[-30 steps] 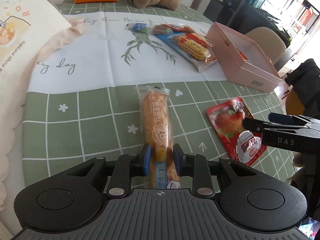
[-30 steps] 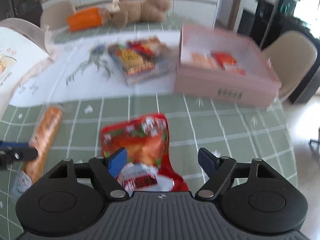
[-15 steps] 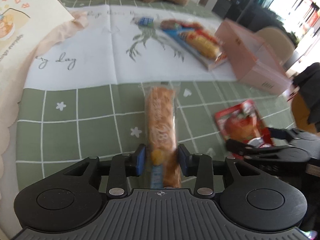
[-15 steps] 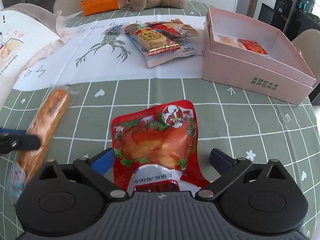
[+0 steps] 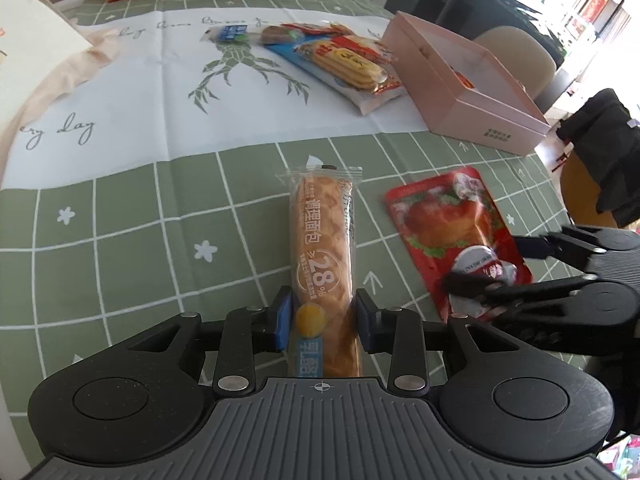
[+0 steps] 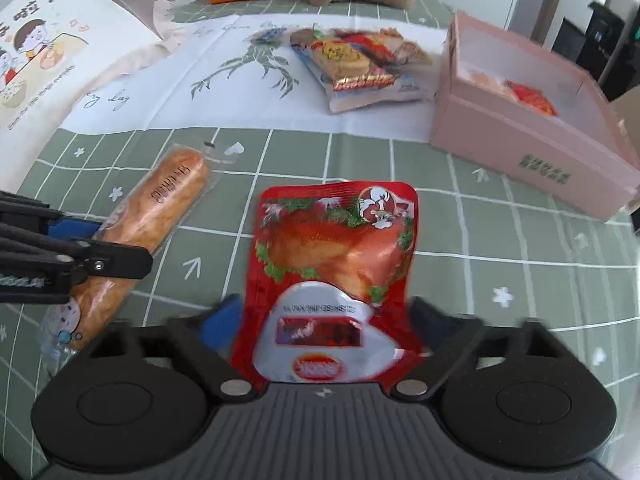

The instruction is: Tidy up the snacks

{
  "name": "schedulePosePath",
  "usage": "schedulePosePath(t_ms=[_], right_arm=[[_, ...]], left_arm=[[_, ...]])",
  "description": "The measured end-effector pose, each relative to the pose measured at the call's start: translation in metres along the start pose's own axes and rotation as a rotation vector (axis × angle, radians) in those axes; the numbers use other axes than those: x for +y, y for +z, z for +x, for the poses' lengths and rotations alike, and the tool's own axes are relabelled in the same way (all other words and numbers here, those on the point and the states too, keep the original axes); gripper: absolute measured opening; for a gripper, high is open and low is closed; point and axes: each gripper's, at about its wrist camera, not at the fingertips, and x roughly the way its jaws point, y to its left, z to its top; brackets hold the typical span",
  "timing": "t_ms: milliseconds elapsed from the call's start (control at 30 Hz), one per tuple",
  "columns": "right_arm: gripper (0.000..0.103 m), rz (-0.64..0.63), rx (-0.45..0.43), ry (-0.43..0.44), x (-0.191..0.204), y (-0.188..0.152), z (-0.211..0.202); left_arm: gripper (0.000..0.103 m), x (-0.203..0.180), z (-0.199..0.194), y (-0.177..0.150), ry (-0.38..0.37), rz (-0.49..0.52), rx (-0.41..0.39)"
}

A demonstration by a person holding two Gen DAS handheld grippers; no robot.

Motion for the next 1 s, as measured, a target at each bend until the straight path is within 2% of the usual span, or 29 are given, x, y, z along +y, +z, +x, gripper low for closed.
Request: schedulePosePath(t_ms=[33, 100, 167, 200, 333, 400, 600, 733, 833, 900, 1000], right_arm=[[0.056, 0.02, 0.0, 0.004, -0.005, -0.002, -0.005], [0.05, 0.081, 0.005, 0.014, -0.017, -0.005, -0.012], [0.05, 0.124, 0.009, 0.028, -0.031, -0.012, -0.016], [0.051, 0.135, 0.009, 0.025, -0.036, -0.016, -0.017], [0.072, 0.125, -0.063, -0.07, -0.046, -0.03, -0.038], [0.076, 0.112, -0.113, -0.081, -0.047, -0.036, -0.052], [0.076, 0.088, -0.138, 0.005, -0.037, -0.036, -0.054], [0.083, -0.005, -0.122, -0.012, -0.022, -0.03, -0.032], [0.083, -0.072, -0.084, -0.069, -0.018, -0.028, -0.008], [0.091, -0.062, -0.101, -0.076, -0.021, -0.028, -0.004], [0.092, -0.056, -0.099, -0.065, -0.027, -0.027, 0.0]], left_arm=[[0.037, 0.0, 0.0, 0.0, 0.001, -0.002, -0.001], [0.037, -0.001, 0.0, 0.0, 0.004, -0.003, 0.0], [0.037, -0.002, 0.0, -0.001, 0.009, -0.001, 0.001], [0.037, -0.003, -0.001, -0.001, 0.011, 0.0, 0.002], [0.037, -0.005, -0.001, -0.001, 0.015, -0.005, 0.015], [0.037, -0.008, 0.0, -0.001, 0.017, -0.006, 0.02], [0.037, -0.014, 0.003, 0.001, 0.02, 0.002, 0.031], [0.037, -0.013, 0.003, 0.002, 0.012, -0.011, 0.034], [0.037, -0.012, 0.003, 0.002, 0.01, -0.017, 0.034], [0.037, -0.012, 0.002, 0.001, 0.009, -0.021, 0.031], [0.037, -0.011, 0.002, 0.001, 0.006, -0.027, 0.029]])
